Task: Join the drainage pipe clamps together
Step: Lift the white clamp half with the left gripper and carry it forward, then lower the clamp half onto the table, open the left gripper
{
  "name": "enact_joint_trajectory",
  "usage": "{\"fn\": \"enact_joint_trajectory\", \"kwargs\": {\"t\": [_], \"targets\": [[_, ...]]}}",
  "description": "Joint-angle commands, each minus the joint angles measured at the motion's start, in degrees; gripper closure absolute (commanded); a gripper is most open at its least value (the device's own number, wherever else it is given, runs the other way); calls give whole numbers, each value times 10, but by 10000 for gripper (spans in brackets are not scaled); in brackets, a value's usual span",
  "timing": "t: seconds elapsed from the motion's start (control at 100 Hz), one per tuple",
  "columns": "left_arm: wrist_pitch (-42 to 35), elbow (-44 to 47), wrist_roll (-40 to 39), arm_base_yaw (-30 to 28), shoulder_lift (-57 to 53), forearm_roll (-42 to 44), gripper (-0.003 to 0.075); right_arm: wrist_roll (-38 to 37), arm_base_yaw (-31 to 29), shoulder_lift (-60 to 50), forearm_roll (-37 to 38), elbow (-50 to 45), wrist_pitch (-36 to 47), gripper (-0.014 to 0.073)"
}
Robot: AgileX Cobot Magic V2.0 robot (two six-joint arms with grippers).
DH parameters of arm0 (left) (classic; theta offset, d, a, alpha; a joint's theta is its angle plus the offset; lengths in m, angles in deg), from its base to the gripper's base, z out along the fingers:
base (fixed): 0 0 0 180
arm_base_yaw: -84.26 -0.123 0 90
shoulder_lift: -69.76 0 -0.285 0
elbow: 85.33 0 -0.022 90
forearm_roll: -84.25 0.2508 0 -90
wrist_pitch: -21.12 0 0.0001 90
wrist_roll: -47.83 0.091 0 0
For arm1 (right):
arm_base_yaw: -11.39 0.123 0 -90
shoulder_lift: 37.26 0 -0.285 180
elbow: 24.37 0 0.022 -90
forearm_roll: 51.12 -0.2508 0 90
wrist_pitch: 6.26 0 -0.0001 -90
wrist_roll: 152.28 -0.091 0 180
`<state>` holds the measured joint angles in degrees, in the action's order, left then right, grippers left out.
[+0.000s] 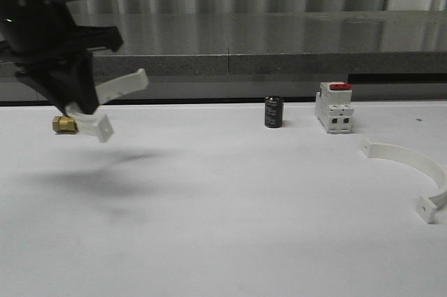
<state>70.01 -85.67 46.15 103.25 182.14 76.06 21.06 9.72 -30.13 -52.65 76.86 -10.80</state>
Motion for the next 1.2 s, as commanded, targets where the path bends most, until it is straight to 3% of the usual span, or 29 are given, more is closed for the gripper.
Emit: {"fn": "enact_joint_trajectory", "kwargs": {"t": [0.0, 0.32, 0.78, 0.85, 0.97, 1.19], "targets": [[-30, -16, -22, 30, 0, -3, 741, 2, -2, -10, 6, 9, 51, 662], [-54, -17, -67, 77, 81, -3, 741, 2, -2, -10, 6, 9, 51, 662], [-76, -30, -90, 84, 88, -5, 728, 2, -2, -10, 6, 9, 51, 662], [-68, -35, -90, 84, 88, -5, 679, 2, -2, -10, 6, 9, 51, 662], [-65, -44, -90, 84, 88, -5, 528, 2, -2, -10, 6, 9, 51, 662], [-59, -51, -90, 84, 88, -5, 167, 2, -2, -10, 6, 9, 51, 662]]}}
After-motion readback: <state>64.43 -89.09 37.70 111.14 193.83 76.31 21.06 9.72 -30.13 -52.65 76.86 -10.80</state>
